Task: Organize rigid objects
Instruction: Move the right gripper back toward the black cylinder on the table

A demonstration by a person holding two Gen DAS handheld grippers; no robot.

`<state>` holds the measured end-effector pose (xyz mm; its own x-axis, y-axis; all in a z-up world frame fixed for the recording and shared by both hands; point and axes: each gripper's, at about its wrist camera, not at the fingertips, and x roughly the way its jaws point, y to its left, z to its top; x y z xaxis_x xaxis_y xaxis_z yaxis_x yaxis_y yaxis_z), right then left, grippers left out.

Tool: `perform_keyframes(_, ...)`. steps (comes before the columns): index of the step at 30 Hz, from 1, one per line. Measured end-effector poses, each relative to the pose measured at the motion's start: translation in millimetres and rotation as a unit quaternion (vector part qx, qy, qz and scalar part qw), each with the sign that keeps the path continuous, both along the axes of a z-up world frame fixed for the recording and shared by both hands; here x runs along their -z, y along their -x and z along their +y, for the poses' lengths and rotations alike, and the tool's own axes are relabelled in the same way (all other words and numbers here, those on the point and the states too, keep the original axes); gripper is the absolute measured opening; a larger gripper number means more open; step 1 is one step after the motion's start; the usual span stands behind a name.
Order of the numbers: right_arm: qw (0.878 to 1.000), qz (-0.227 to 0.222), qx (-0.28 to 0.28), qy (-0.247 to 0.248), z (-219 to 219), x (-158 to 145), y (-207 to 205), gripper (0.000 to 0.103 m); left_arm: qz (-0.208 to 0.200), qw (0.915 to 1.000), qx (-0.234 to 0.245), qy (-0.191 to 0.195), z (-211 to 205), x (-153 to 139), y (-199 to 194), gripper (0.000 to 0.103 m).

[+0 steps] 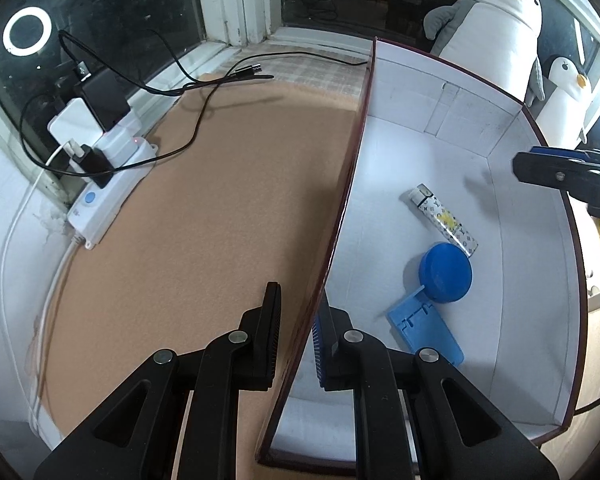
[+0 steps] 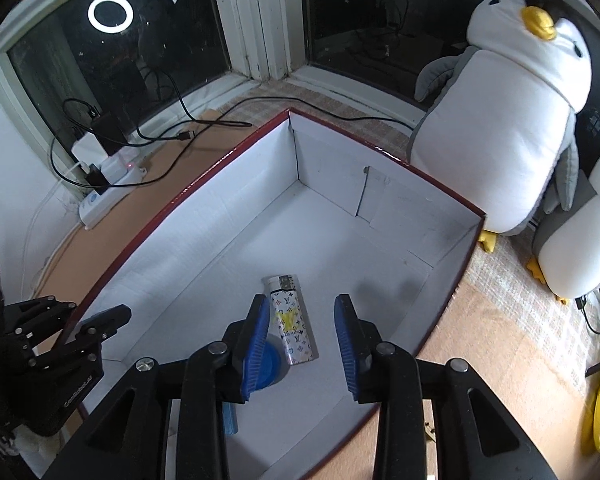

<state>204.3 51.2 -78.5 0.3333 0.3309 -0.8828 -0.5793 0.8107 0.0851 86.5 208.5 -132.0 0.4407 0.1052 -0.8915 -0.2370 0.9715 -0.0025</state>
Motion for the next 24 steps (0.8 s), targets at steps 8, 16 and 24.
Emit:
perform_keyframes(8,0.999,-0.007,0.021,-0.023,-33,-14,23,0.031,-0.002,1.0,0.0,0.001,-1,-5,10,0.013)
perform_keyframes(16,0.998,-0.015,0.049,-0.036,-78,-20,53,0.034,-0.004,1.0,-0.002,-0.004,-2,-10,20,0.013)
perform_keyframes(24,0.996,-0.001,0.086,-0.032,-128,-5,80,0.034,-0.006,0.9999,-0.006,-0.01,-4,-14,27,0.013)
